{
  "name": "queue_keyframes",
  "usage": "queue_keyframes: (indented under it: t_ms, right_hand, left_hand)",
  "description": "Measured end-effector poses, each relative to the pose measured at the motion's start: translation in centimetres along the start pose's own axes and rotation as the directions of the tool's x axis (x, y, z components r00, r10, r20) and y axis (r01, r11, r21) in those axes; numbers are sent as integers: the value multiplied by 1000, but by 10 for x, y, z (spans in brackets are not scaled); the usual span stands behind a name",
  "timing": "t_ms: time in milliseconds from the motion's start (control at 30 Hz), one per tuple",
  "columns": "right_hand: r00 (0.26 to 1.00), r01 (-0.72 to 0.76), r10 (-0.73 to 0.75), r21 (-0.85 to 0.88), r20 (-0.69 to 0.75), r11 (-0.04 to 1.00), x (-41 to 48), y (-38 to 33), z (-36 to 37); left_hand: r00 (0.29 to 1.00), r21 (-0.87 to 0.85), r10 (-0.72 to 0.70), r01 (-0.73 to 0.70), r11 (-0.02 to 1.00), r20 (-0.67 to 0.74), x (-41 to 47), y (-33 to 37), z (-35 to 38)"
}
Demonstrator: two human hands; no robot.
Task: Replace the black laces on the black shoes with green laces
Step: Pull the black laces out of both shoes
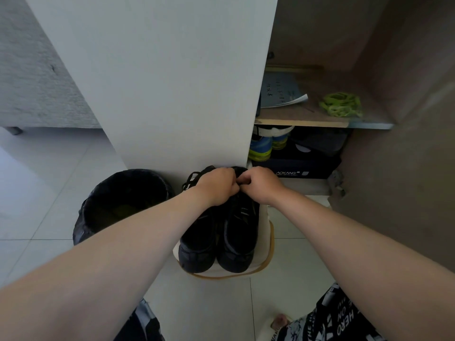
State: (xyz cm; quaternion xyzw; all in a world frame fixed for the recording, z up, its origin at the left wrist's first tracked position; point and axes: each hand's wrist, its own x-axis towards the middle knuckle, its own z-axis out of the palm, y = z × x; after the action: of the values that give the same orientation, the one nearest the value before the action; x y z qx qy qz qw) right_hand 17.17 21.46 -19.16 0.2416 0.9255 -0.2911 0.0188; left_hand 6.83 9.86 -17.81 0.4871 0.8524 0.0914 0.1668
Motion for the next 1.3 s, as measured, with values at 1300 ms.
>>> queue_keyframes:
  t_ms: [1300]
  right_hand:
    - [999, 4, -11, -145, -43, 989, 3, -9, -15]
  left_hand:
    - [997, -398, -9, -20, 917, -71, 9, -21, 3]
